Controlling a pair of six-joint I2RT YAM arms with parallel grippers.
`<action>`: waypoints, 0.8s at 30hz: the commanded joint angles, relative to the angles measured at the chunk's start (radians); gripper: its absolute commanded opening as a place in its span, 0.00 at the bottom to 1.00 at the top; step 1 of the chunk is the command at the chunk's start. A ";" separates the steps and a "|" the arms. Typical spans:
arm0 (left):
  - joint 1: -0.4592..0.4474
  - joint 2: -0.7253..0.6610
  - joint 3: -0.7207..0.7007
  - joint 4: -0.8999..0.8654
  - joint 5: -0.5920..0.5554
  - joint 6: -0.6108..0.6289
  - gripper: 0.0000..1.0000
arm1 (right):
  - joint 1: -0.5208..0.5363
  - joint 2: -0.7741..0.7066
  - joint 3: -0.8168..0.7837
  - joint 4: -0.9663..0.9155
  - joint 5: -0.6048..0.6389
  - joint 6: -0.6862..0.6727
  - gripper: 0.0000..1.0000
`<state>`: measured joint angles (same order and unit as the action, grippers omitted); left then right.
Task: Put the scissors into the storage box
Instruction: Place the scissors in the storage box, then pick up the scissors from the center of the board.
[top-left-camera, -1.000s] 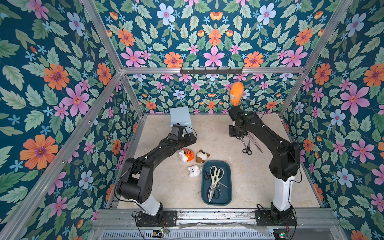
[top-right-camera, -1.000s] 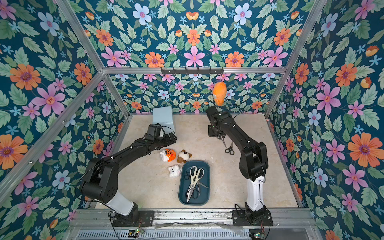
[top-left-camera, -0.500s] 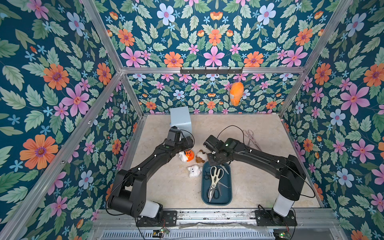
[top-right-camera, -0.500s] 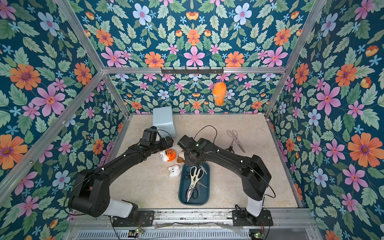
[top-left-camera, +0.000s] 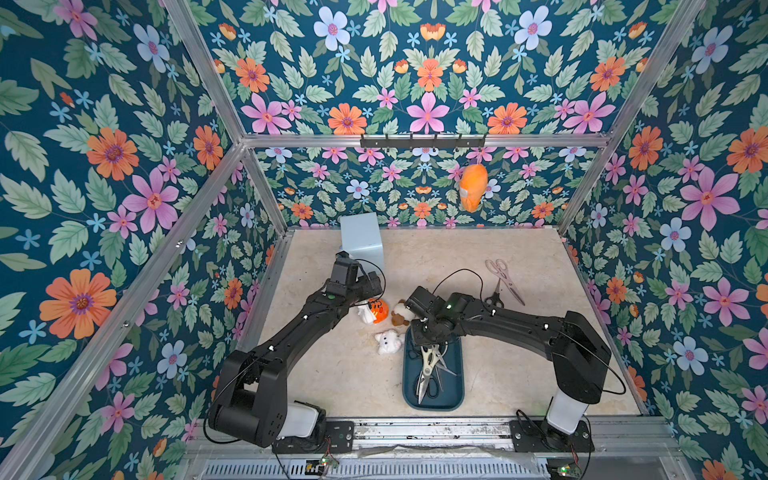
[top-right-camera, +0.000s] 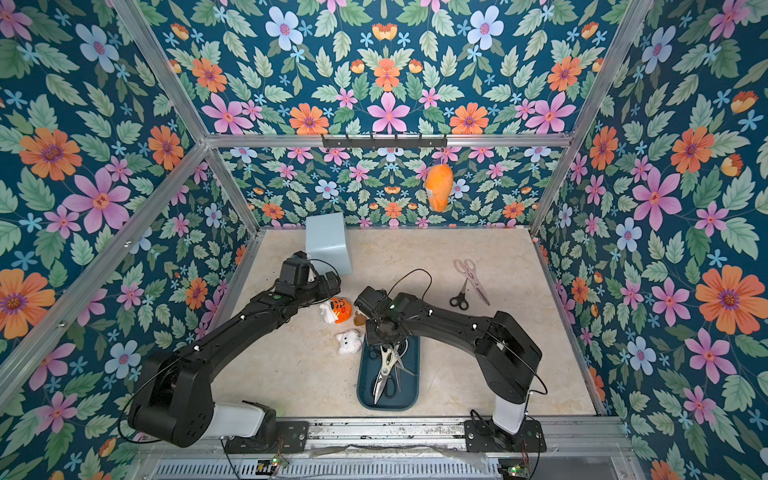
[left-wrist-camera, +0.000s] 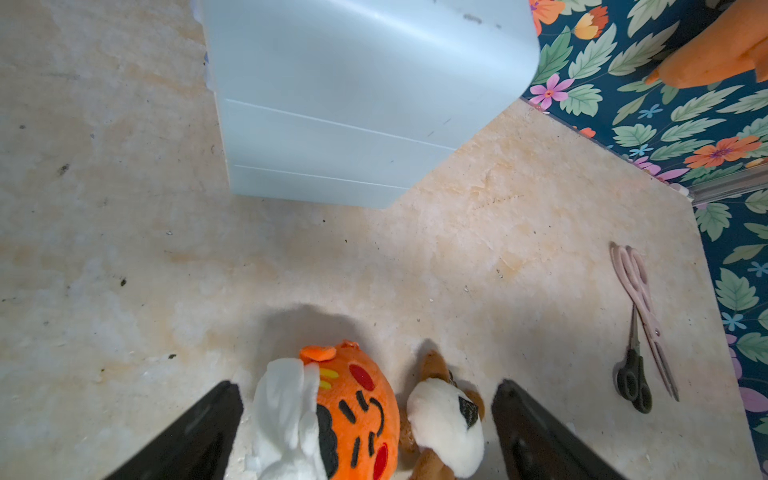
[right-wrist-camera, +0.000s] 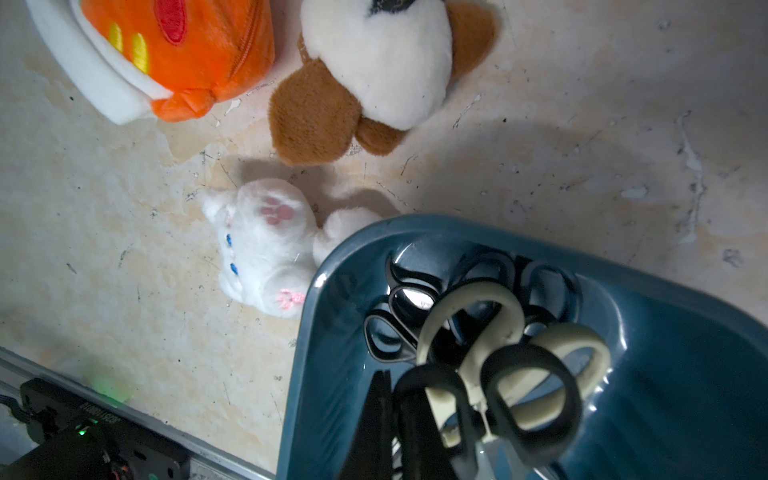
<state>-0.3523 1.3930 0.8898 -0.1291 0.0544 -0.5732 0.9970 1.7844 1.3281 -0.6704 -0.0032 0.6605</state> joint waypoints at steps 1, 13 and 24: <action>0.001 0.008 0.015 0.006 -0.001 0.003 0.99 | -0.003 0.008 0.007 -0.012 0.001 0.025 0.08; 0.000 0.028 0.031 0.011 0.037 0.004 0.99 | -0.041 -0.057 0.051 -0.060 0.067 0.014 0.32; 0.001 0.053 0.040 0.013 0.072 -0.005 0.99 | -0.338 -0.058 0.104 -0.196 0.141 0.039 0.32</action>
<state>-0.3523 1.4433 0.9253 -0.1276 0.1081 -0.5739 0.7033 1.7119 1.4284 -0.7910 0.0834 0.6861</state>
